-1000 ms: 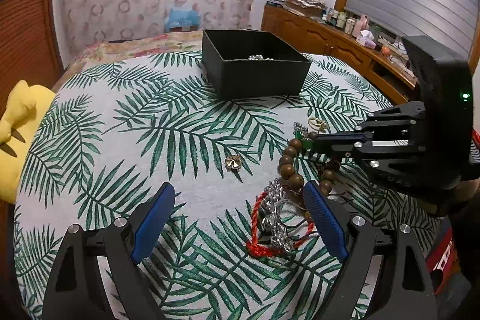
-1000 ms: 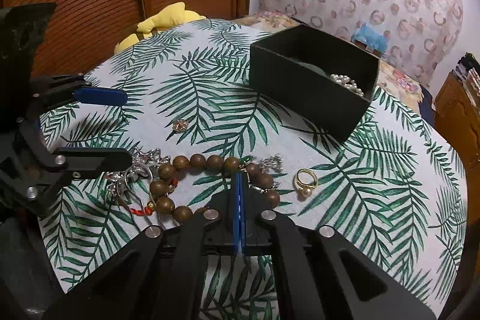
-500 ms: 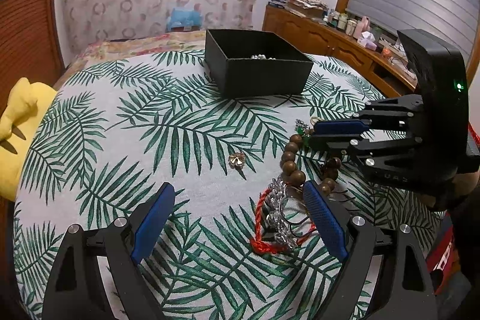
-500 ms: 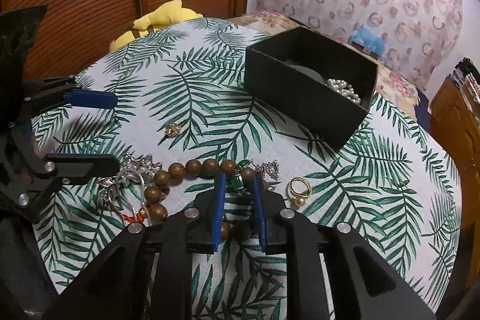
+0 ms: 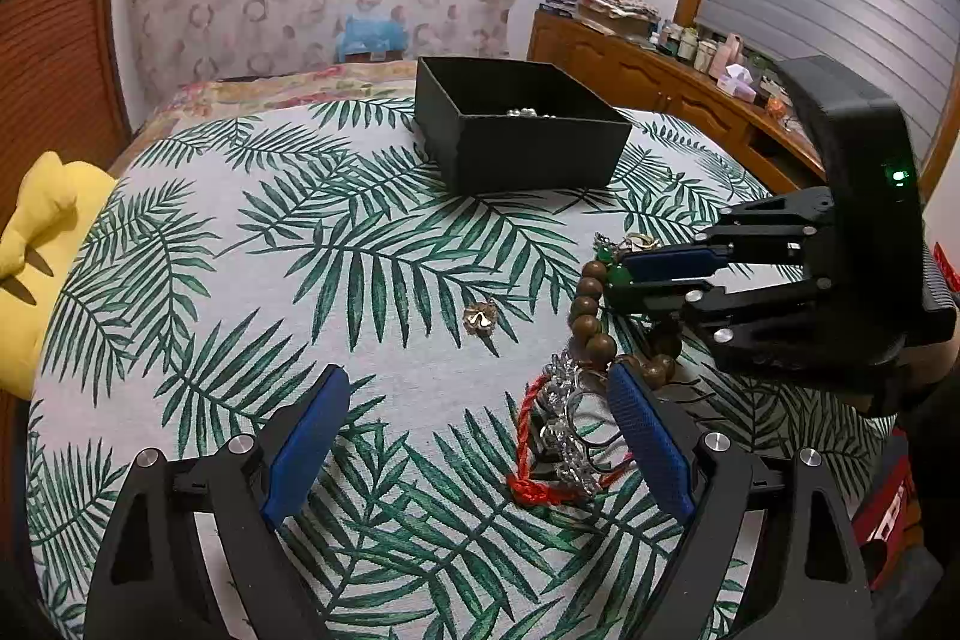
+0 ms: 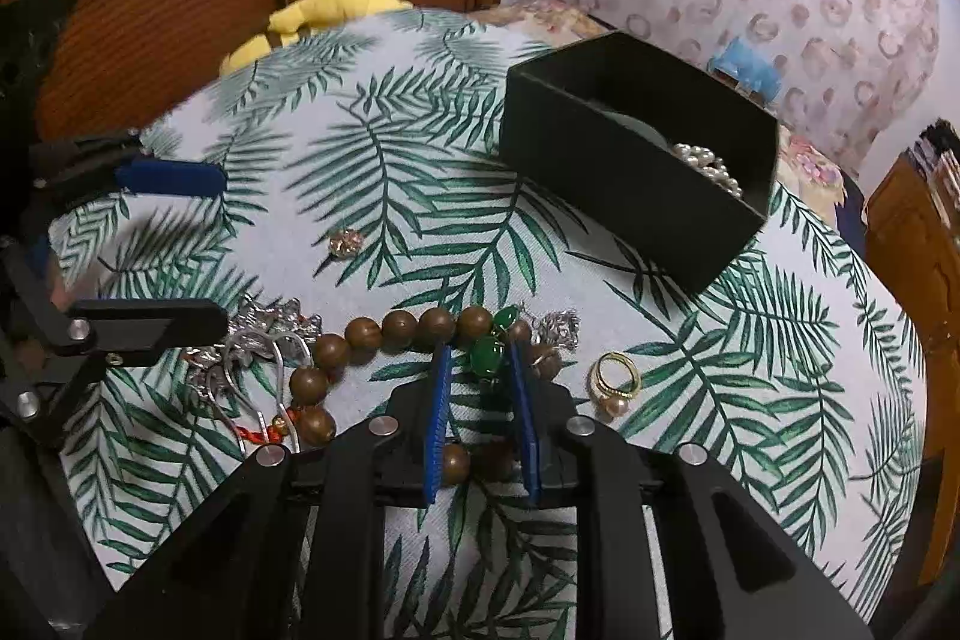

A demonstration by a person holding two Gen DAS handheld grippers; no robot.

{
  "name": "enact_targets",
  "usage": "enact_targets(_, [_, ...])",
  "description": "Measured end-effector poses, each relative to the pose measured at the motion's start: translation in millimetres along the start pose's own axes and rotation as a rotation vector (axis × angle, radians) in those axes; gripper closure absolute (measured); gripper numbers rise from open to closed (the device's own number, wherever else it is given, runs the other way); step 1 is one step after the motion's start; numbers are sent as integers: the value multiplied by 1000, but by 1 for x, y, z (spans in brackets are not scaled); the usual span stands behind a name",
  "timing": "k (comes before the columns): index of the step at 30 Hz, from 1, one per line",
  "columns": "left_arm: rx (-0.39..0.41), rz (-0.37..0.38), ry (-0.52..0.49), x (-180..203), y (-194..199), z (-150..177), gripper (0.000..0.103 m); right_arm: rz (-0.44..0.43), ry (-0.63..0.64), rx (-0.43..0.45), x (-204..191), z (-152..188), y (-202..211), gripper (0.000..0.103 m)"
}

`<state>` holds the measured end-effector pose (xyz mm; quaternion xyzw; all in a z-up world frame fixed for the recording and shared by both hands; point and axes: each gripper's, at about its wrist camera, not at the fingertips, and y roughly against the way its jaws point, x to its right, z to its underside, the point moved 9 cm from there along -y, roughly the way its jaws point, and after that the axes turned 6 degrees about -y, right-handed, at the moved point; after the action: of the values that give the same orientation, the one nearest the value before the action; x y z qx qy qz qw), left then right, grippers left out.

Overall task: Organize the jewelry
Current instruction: 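Move the right gripper to the brown bead bracelet and grasp its green bead, then grasp the brown bead bracelet with the left gripper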

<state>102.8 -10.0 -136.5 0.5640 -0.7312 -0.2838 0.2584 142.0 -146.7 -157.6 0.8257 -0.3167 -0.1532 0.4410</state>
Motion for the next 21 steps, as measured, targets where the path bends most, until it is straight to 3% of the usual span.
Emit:
enact_targets(9, [-3,1,-4,1,-2,-2,19,-37,-57,11,8,-4,0,92])
enact_targets(13, [4,9,-19,4,-7,-12,19,-23,-94,82,18,-9,19,96])
enact_targets(17, [4,64,-41,17,-16,-25,19,-3,-142,140,35,-13,40,96])
enact_targets(19, [-5,80,-56,24,-23,-30,26,7,-154,156,42,-14,45,96])
enact_targets(21, [-31,97,-75,30,-32,-33,38,9,-165,166,47,-15,49,96])
